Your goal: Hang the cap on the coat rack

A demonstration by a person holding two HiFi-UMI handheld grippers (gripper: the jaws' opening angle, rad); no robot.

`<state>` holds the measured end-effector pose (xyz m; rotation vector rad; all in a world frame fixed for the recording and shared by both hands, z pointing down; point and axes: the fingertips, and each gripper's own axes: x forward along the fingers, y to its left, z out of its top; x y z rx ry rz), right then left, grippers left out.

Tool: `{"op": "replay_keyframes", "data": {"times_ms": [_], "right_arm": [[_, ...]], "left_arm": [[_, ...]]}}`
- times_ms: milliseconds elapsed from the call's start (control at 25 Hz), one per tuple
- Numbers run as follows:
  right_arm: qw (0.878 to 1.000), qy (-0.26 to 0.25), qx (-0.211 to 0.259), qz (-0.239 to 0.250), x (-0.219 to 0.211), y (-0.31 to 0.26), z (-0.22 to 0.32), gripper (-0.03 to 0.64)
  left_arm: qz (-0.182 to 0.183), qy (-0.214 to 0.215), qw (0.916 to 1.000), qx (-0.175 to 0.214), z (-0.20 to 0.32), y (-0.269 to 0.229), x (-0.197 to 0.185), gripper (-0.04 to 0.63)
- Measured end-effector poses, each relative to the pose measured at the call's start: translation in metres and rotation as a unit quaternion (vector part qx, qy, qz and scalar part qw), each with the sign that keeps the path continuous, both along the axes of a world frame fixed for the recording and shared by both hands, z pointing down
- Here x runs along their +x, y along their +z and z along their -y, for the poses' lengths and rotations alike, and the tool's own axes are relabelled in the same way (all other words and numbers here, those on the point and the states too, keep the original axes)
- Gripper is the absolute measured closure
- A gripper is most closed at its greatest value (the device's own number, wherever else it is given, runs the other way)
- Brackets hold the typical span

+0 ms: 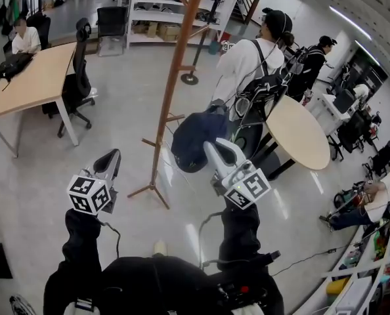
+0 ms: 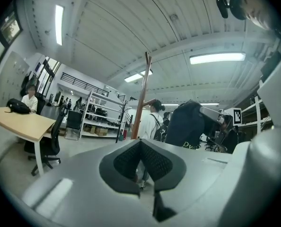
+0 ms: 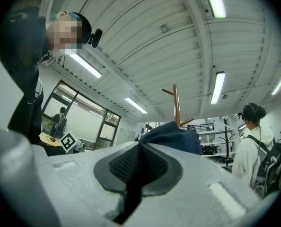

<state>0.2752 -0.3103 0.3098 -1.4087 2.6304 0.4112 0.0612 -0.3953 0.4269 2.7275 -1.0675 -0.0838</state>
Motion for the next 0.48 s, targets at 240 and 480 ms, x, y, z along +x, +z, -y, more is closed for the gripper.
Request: {"op": "replay_keyframes", "data": {"times_ms": [240, 480], "right_arm": [[0.999, -0.050, 0.017, -0.010, 0.001, -0.012, 0.025, 0.602], [0.996, -0.083, 0.023, -0.008, 0.004, -0.015, 0.047, 0.602]], "left_arm": [[-0.003, -0.036, 0.9993, -0.002, 0.010, 0.005, -0.003, 0.592], [0.002, -0.072, 0.9974, -0.006, 0.013, 0.014, -0.010, 0.592]]}}
